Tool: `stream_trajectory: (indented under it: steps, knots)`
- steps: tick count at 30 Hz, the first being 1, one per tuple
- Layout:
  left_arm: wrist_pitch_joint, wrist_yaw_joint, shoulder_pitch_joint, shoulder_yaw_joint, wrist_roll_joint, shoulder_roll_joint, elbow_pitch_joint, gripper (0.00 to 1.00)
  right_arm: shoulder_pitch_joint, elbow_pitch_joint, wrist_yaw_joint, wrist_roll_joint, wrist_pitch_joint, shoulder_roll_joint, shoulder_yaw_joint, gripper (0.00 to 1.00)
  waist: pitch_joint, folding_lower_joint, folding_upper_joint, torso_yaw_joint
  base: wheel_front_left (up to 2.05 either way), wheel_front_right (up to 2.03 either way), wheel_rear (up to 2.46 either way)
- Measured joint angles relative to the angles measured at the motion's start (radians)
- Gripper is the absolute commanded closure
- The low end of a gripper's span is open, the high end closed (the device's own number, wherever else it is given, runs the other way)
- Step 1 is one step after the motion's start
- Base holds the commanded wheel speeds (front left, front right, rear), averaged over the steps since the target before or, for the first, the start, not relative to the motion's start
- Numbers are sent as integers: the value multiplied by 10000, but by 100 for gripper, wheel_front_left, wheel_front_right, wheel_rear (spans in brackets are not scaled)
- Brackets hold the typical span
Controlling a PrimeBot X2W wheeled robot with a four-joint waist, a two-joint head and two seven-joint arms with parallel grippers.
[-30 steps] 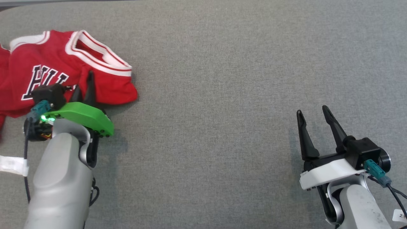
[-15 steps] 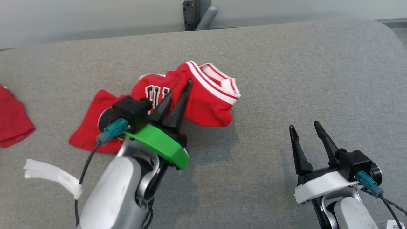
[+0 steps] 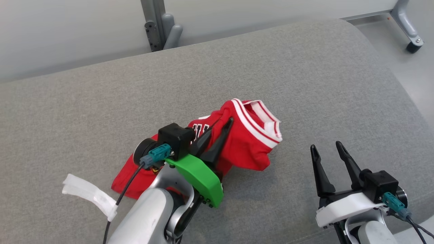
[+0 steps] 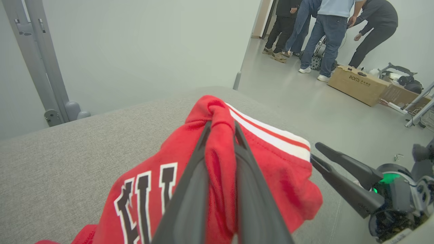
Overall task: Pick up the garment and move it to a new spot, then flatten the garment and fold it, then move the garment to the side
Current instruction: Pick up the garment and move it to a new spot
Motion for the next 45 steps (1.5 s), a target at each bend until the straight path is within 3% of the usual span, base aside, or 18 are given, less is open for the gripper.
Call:
stream_trajectory:
  steps: [8, 11, 18, 19, 20, 29, 36, 38, 45]
  knots:
    - [-1248, 109, -21, 251, 267, 121, 3319, 100, 155, -10, -2, 71, 0, -6, -226, 0, 0, 0, -1, -456, 0, 0, 0]
    - [-1802, -46, -126, 199, 171, 29, 4608, 100, 173, -4, -2, 77, 0, -4, -205, 0, 55, 0, -1, -452, 0, 0, 0]
    - [-2959, -205, -726, -21, 148, -188, 6345, 99, 140, -23, -2, 71, 0, -2, -151, 0, 112, 0, -1, -357, 0, 0, 0]
    - [-3126, -203, -799, -59, 146, -222, 6441, 58, 137, -42, -2, 67, 0, -2, -150, 0, 109, 0, -1, -326, 0, 0, 0]
    - [-3219, -201, -872, -107, 134, -244, 6487, 0, 136, -65, -2, 59, 0, -2, -150, 0, 106, 0, -1, -289, 0, 0, 0]
    - [-3883, 107, -400, -102, -125, -284, 5298, 0, 141, -458, -2, -107, 0, -2, -391, 0, 2, 0, -1, 191, 0, 0, 0]
    - [-3929, 646, 953, 428, -50, 209, 3754, 0, 301, -767, 0, -324, 0, 0, -708, 0, -162, 0, -1, 616, 0, 0, 0]
    - [-3933, 1024, 1687, 982, 180, 491, 2940, 0, 429, -836, -2, -470, 0, -2, -907, 0, -278, 0, -1, 844, 0, 0, 0]
    - [-3942, 1306, 3155, 2307, 564, 637, 1609, 0, 844, -903, 0, -721, 0, -21, -1175, 0, -527, 0, -1, 1305, 0, 0, 0]
